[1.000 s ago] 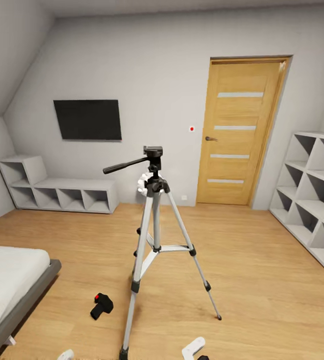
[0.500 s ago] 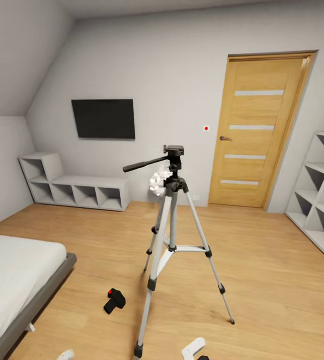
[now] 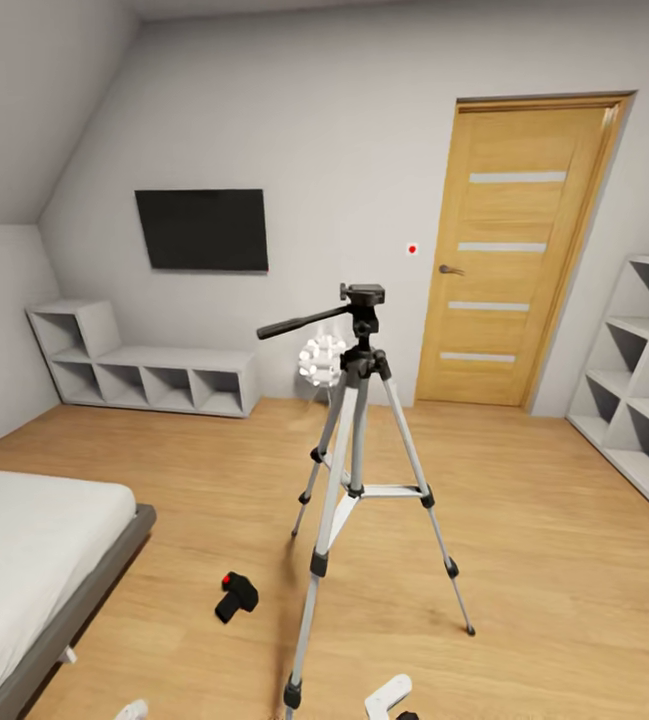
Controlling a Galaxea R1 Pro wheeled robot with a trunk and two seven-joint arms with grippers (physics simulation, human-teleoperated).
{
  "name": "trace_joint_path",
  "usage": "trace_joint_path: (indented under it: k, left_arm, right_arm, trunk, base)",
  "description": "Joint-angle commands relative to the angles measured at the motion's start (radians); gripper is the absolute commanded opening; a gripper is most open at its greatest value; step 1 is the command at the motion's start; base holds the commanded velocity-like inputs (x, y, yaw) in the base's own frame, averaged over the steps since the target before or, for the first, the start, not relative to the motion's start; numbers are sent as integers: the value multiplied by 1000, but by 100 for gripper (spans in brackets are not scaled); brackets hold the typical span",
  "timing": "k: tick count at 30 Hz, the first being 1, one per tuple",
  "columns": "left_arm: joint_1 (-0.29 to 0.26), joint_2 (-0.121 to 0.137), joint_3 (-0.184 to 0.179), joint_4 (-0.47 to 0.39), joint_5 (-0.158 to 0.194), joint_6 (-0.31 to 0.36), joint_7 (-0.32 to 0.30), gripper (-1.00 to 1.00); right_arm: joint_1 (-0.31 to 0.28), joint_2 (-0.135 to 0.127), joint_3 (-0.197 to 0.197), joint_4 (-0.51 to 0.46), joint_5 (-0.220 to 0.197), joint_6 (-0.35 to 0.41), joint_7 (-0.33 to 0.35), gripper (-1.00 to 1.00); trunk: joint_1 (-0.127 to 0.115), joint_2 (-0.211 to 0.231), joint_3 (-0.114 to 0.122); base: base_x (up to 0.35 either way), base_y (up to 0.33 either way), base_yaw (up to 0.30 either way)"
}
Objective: Attach the digital camera to the camera tripod in the bedroom.
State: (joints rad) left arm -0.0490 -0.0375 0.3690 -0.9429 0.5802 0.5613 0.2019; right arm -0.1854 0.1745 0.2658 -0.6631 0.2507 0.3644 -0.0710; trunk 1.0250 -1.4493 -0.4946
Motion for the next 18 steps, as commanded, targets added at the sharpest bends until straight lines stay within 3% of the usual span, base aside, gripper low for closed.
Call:
trace_joint_path:
  k: [1, 12, 18]
  left_arm:
    - [0, -1, 2, -2, 11, 5, 8, 100]
    - [-1, -1, 2, -2, 10, 5, 8, 100]
    - [-1, 0, 3, -2, 10, 5, 2, 100]
  right_arm:
    - [-1, 0, 3, -1, 7, 7, -3, 100]
    - [0, 0, 0, -1, 6, 7, -5, 100]
    - [0, 0, 0, -1, 7, 7, -6, 100]
  trunk:
    - [0, -1, -3]
    - [0, -1, -16]
    - [0, -1, -17]
  base:
    - [0, 18, -132]
    - [0, 16, -102]
    - [40, 194, -16]
